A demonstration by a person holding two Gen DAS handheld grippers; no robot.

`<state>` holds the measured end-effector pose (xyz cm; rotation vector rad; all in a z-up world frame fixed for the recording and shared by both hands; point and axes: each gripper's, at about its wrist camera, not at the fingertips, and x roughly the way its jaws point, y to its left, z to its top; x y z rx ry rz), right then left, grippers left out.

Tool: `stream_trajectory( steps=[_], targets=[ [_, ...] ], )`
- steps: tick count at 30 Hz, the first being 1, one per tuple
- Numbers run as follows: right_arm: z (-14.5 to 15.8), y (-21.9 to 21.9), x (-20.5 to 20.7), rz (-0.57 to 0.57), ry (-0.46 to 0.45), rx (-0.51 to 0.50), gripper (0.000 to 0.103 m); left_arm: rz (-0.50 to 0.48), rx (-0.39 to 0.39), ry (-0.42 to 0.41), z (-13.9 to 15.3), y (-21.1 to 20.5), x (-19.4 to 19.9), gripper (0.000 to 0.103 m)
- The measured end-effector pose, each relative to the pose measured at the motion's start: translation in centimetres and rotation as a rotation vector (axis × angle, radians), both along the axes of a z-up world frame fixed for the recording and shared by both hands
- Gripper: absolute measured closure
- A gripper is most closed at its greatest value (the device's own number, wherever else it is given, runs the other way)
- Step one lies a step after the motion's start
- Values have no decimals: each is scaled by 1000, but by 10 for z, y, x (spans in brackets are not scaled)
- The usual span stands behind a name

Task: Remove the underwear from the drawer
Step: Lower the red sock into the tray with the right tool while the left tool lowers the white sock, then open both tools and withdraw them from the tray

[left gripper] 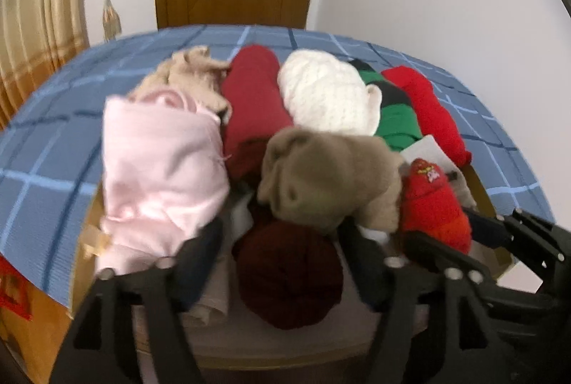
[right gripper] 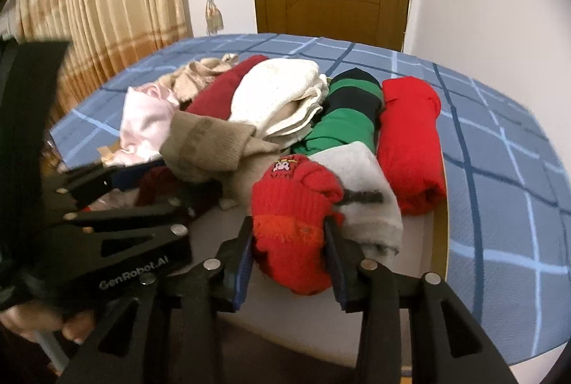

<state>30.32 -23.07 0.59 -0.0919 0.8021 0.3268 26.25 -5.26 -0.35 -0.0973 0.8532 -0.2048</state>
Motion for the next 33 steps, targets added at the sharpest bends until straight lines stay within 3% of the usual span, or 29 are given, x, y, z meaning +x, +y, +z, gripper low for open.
stream_trajectory(
  steps=[6, 8, 10, 12, 16, 19, 23, 28, 33],
  targets=[
    [13, -22, -17, 29, 15, 211, 55, -7, 46, -38, 7, -4, -10, 31],
    [21, -31, -26, 3, -21, 289, 55, -1, 48, -64, 11, -3, -16, 31],
    [28, -41, -33, -38, -76, 336, 56, 1, 52, -92, 16, -3, -23, 22],
    [31, -48, -34, -105, -107, 324, 56, 4, 82, -124, 20, -2, -27, 14],
    [20, -46, -21, -214, -74, 222, 56, 41, 129, -186, 30, 1, -32, 13],
    [6, -41, -10, -234, -27, 191, 56, 65, 133, -199, 37, 8, -26, 13],
    [3, -24, -12, -228, -58, 122, 56, 85, 151, -218, 45, 10, -10, 13],
    [0, -18, -13, -228, -65, 106, 56, 127, 156, -233, 54, 10, 9, 13],
    [-5, -19, -14, -232, -53, 130, 56, 136, 235, -185, 34, -1, 16, 13]
  ],
)
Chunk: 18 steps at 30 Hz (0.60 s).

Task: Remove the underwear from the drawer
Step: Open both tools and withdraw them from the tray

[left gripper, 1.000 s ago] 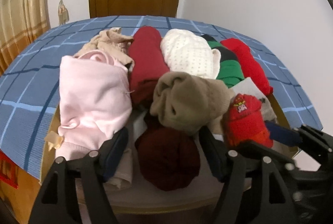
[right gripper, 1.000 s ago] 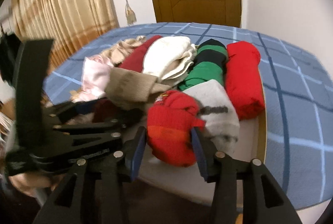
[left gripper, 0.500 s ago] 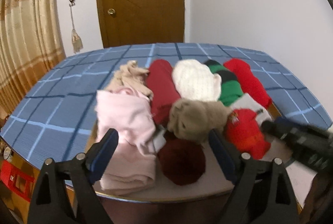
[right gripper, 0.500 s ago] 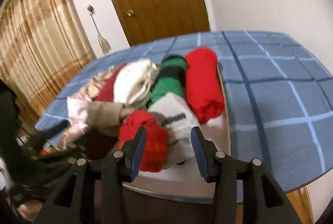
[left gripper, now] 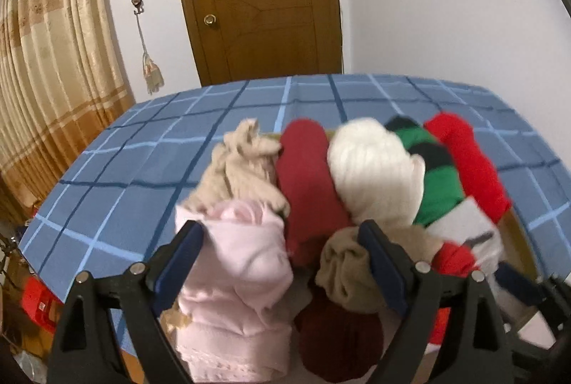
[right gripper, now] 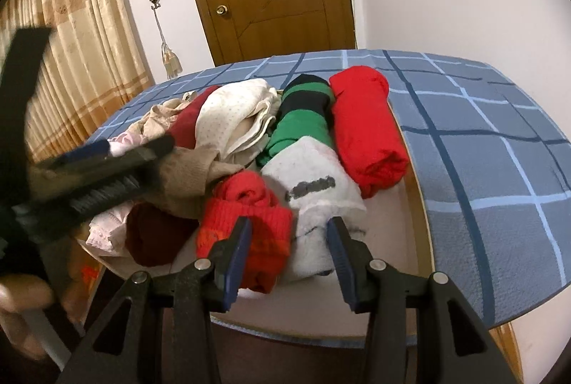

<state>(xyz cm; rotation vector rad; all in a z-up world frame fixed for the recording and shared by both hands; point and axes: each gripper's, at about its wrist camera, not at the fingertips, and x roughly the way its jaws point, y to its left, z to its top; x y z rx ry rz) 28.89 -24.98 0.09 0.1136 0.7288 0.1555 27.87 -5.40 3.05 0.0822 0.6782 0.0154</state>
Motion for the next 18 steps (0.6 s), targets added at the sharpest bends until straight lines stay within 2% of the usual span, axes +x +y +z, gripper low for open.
stream_trajectory(
  steps=[4, 9, 12, 14, 18],
  targets=[
    [-2, -4, -1, 1, 10, 24, 55, 8, 6, -17, -7, -2, -11, 13],
    [-1, -15, -4, -24, 19, 118, 55, -8, 9, -36, -9, -4, -22, 13],
    [4, -20, -18, -32, -24, 200, 55, -28, -36, -48, -6, 1, -29, 12],
    [7, -20, -27, -33, -51, 217, 55, -37, -62, -56, -2, 4, -36, 9],
    [12, -18, -38, -40, -69, 238, 53, -62, -39, -98, 6, 4, -55, 3]
  ],
)
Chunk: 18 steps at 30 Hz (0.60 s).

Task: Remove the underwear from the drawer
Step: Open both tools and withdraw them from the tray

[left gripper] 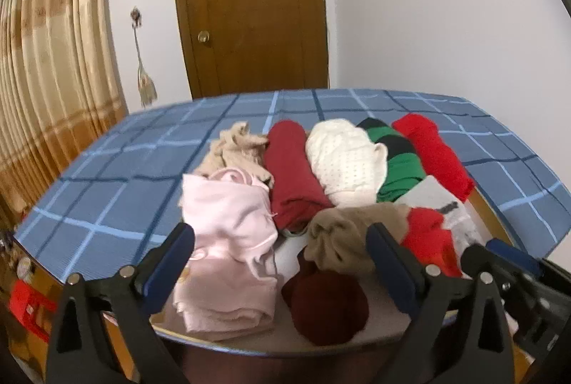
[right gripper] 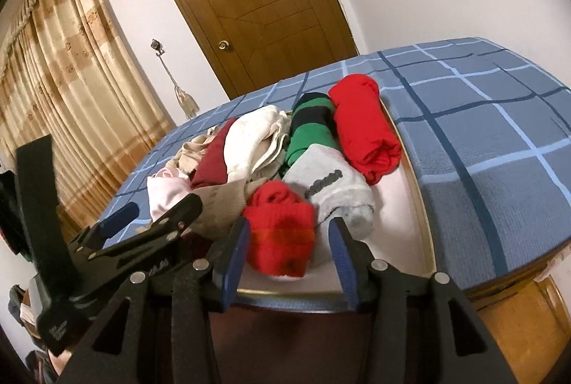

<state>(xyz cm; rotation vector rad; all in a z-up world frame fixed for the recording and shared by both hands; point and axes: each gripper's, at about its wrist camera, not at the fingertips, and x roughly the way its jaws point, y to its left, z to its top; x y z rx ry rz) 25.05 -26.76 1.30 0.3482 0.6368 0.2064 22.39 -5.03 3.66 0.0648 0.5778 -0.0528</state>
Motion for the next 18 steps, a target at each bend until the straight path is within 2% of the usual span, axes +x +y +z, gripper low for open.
stream_trajectory(
  steps=[2, 4, 5, 18],
  targets=[
    [2, -1, -6, -11, -6, 19, 51, -4, 23, -26, 4, 0, -10, 0],
    [4, -1, -13, -25, -17, 25, 40, -5, 28, -36, 7, 1, -17, 0],
    [5, -1, -16, -29, -22, 22, 39, -5, 21, -37, 7, 3, -22, 0],
    [9, 10, -55, -15, -67, -20, 38, 2, -22, -23, 4, 22, -63, 0]
  ],
)
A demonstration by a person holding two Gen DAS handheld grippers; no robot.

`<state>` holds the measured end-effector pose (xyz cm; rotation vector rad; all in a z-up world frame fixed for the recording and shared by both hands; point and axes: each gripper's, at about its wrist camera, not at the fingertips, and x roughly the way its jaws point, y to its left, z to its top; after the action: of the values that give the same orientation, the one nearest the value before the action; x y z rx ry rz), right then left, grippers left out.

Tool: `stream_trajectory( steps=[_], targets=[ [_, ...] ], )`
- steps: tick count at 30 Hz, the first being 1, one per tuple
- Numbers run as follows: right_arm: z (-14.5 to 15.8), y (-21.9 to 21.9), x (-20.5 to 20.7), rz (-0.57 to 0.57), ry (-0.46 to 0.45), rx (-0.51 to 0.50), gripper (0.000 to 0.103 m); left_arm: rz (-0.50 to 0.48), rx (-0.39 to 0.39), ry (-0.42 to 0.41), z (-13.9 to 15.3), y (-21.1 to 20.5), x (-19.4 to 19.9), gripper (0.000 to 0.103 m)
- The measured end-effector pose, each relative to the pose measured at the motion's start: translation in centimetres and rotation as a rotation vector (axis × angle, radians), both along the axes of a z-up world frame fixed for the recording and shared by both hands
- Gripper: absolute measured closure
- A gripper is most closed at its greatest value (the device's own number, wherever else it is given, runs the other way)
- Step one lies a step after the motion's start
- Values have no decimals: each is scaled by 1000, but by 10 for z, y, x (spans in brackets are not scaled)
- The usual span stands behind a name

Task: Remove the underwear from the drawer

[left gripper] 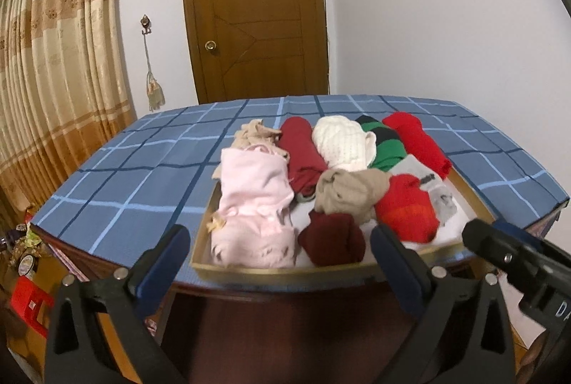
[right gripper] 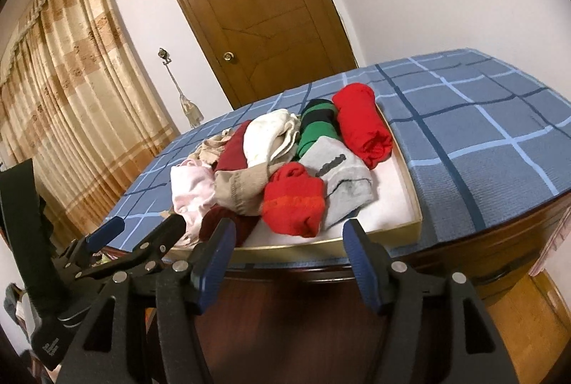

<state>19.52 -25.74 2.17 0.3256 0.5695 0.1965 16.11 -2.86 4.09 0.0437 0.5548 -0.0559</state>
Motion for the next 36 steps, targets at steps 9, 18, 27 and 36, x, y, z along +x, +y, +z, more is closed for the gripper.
stream_trajectory(
  steps=[9, 18, 27, 36],
  targets=[
    [8, 13, -35, 1, -64, -40, 38, -2, -8, -6, -3, 10, -32, 0],
    [13, 16, -56, -18, -112, -62, 38, 15, -21, -22, -1, 19, -45, 0],
    [19, 21, -70, -8, -146, -66, 38, 16, -19, -22, -2, 24, -59, 0],
    [27, 29, -102, -30, -216, -94, 38, -7, -21, -47, 5, 25, -83, 0]
  ],
)
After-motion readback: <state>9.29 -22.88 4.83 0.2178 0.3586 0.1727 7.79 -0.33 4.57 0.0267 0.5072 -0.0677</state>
